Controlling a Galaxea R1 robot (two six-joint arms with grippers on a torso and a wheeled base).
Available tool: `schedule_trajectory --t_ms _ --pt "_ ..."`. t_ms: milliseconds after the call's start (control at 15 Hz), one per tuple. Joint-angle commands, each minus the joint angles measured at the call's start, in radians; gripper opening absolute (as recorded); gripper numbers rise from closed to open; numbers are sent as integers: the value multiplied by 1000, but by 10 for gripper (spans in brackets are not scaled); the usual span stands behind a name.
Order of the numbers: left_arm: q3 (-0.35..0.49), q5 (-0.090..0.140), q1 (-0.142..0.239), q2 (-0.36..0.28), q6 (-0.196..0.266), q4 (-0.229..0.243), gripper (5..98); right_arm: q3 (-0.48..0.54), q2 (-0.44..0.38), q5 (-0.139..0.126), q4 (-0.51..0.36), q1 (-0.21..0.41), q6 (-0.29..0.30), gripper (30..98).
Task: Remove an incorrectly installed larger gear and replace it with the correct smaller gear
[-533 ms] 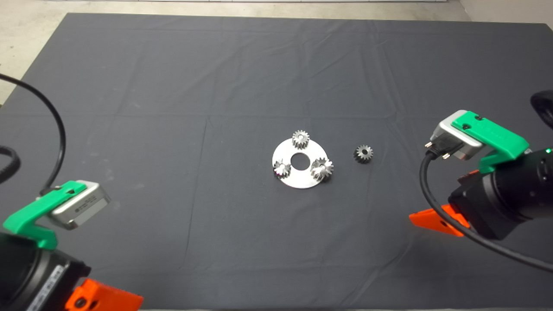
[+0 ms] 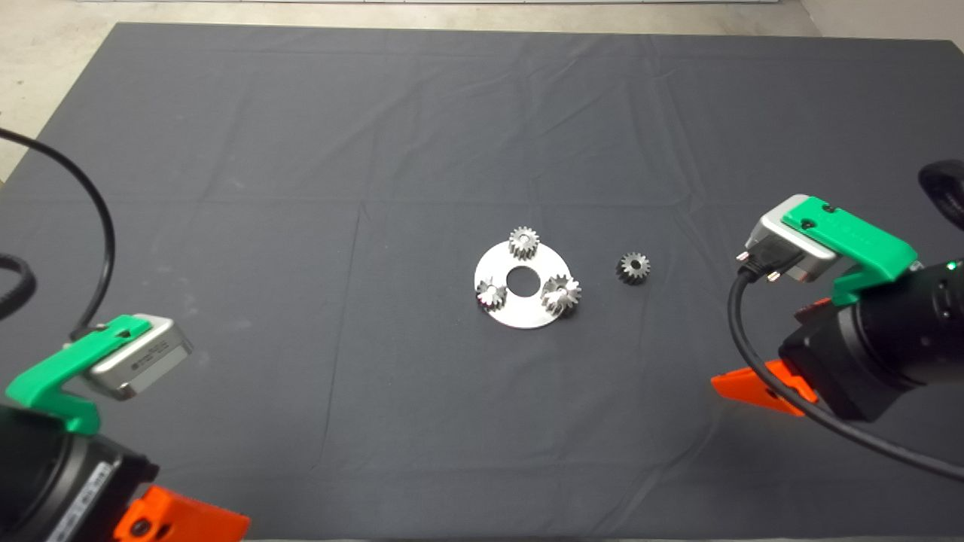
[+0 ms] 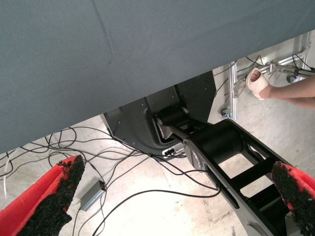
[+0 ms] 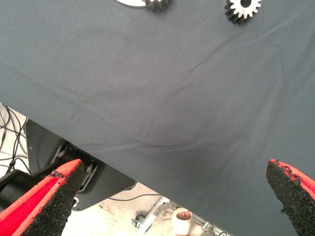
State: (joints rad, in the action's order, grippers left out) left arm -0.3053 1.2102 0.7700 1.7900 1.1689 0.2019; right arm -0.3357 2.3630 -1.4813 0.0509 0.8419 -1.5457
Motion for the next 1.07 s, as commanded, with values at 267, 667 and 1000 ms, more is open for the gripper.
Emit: schedule_trajectory --t_ms 267,667,1000 --pt "17 -3 3 1 -5 13 976 2 -1 -2 -23 16 -7 978" --pt "17 -1 2 1 -5 13 976 0 5 -4 -19 11 -7 978" --pt "19 -1 2 0 -5 13 976 -1 6 -10 39 -13 -4 978"
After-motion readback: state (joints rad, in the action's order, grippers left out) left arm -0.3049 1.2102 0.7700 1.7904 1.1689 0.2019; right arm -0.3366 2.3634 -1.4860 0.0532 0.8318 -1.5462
